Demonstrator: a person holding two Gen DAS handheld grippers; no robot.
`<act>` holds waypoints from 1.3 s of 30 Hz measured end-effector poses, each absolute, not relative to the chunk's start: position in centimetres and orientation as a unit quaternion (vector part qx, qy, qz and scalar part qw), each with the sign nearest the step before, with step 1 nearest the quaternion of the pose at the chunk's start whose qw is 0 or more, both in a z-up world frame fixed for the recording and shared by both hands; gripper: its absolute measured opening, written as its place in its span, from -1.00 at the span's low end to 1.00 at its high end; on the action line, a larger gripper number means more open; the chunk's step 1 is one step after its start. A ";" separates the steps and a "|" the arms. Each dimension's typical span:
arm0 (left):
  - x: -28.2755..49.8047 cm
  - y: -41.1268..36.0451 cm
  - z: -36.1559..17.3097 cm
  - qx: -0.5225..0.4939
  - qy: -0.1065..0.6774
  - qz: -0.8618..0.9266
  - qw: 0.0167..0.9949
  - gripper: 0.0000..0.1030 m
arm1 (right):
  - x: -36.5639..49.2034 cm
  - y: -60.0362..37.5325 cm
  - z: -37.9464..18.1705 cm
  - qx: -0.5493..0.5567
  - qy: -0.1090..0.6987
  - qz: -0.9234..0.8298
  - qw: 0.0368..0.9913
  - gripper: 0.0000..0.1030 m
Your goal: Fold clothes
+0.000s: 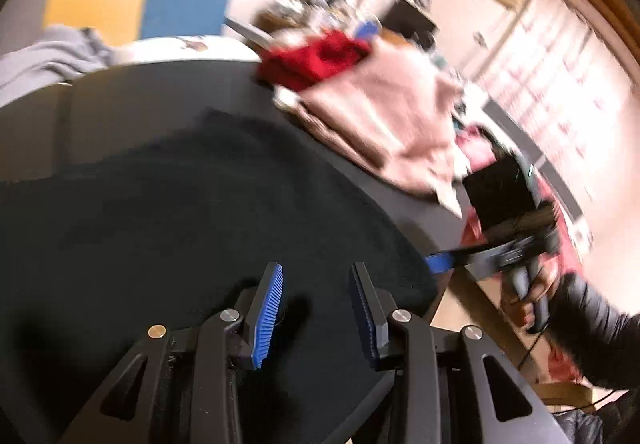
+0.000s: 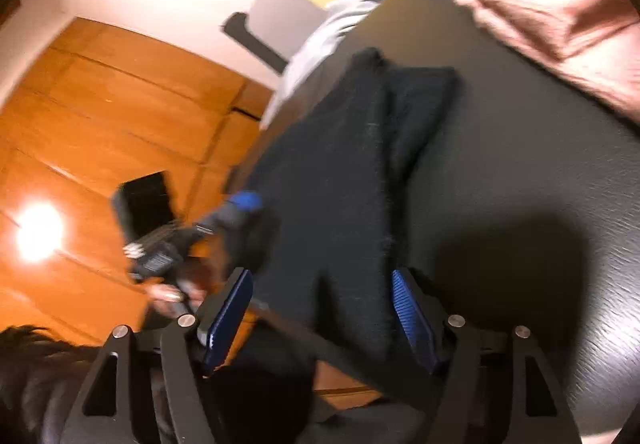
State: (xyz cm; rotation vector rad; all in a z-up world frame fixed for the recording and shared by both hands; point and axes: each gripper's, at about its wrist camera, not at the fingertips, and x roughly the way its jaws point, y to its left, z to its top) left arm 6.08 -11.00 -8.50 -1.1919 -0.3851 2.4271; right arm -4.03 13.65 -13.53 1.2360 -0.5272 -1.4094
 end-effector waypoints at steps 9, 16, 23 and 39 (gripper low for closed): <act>4.0 -8.2 -11.1 -0.464 -0.112 0.847 0.234 -0.44 | -1.6 11.0 -14.0 0.618 -0.080 -0.481 0.617 0.65; 5.2 -10.0 -10.5 -0.436 -0.171 0.858 0.213 -0.40 | -1.6 12.3 -11.6 0.607 -0.019 -0.575 0.549 0.72; 10.9 -14.2 -8.2 -0.396 -0.164 0.893 0.136 -0.25 | -1.3 11.5 -6.2 0.487 -0.081 -0.706 0.508 0.92; 24.0 -28.4 -10.4 -0.411 -0.274 0.864 -0.094 -0.59 | -4.0 -1.5 -10.6 0.404 -0.084 -0.777 0.475 1.00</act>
